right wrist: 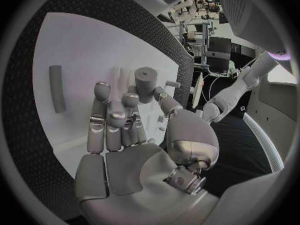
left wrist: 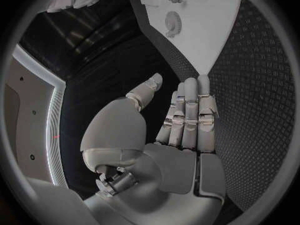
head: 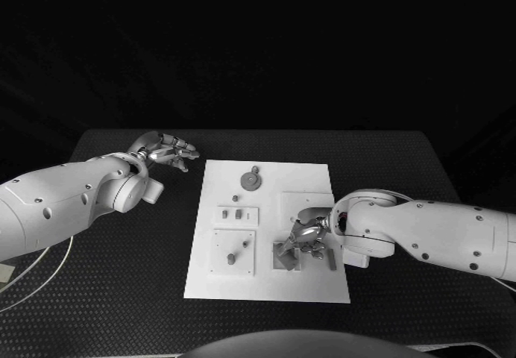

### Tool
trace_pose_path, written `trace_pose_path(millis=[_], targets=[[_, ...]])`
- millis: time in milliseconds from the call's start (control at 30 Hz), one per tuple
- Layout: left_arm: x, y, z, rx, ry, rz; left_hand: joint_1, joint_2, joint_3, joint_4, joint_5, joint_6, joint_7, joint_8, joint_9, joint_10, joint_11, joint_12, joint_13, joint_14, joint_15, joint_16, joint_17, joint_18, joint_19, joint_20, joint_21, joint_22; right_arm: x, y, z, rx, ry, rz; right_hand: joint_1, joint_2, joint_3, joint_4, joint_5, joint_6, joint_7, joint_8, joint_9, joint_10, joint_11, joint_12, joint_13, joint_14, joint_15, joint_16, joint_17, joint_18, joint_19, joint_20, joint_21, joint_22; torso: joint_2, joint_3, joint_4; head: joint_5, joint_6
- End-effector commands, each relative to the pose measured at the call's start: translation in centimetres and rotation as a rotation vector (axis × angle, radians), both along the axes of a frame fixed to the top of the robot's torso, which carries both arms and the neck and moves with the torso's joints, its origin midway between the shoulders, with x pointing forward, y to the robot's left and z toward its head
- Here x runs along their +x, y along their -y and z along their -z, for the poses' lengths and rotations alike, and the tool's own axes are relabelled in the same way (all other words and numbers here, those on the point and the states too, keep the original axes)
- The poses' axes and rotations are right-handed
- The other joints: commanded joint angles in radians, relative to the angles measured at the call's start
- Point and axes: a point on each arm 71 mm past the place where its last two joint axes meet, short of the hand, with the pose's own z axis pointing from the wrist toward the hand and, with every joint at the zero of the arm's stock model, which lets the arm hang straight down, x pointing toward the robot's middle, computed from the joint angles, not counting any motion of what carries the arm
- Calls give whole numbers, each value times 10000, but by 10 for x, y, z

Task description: Assemble the parts on the task board

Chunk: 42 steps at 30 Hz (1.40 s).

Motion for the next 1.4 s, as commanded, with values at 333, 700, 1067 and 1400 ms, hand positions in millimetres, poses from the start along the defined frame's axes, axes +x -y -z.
trace_pose_path(millis=[333, 700, 1067, 1400], targets=[[0, 2, -1, -84, -6, 125, -80, 8, 23, 66, -47, -72, -10, 55, -12, -80, 8, -38, 13, 38, -24, -53, 14, 202, 6, -6, 61, -15, -3, 0, 3, -825, 318, -653, -429, -631, 269, 507, 32, -6, 56, -100, 19, -68, 13, 39, -34, -7, -62, -66, 21, 121, 61, 17, 24, 197, -5, 3, -14, -5, 13], [0, 2, -1, -88, -4, 138, -80, 7, 23, 68, -48, -76, -9, 55, -14, -82, 8, -39, 14, 38, -24, -53, 15, 201, 5, -4, 61, -16, -4, -3, 2, -959, 609, -903, -843, -1606, 651, 1588, 28, 49, 27, -117, 91, -42, -17, 108, -32, 29, -90, -32, 61, 121, 121, -48, 35, 205, -3, 8, -17, -20, 26], [0, 2, -1, -88, -7, 141, -86, 8, 22, 74, -48, -79, -7, 55, -15, -82, 9, -38, 16, 38, -23, -54, 15, 200, 4, -3, 60, -16, -3, -4, 1, -1118, 976, -1054, -988, -2102, 934, 2358, 28, 188, -35, -61, 198, 64, -79, 203, -7, 109, -150, 34, 108, 121, 209, -115, 110, 211, -3, 8, -15, -19, 12], [0, 1, 0, -76, -19, 113, -95, 10, 20, 83, -48, -81, -6, 55, -16, -82, 10, -38, 17, 37, -22, -55, 16, 199, 3, -2, 60, -17, -5, 0, -2, -828, 1215, -1149, -1042, -2581, 1047, 2949, -35, 221, -60, -55, 276, 98, -104, 225, 3, 133, -175, 49, 130, 121, 226, -156, 165, 216, -6, 9, -16, -17, 29]])
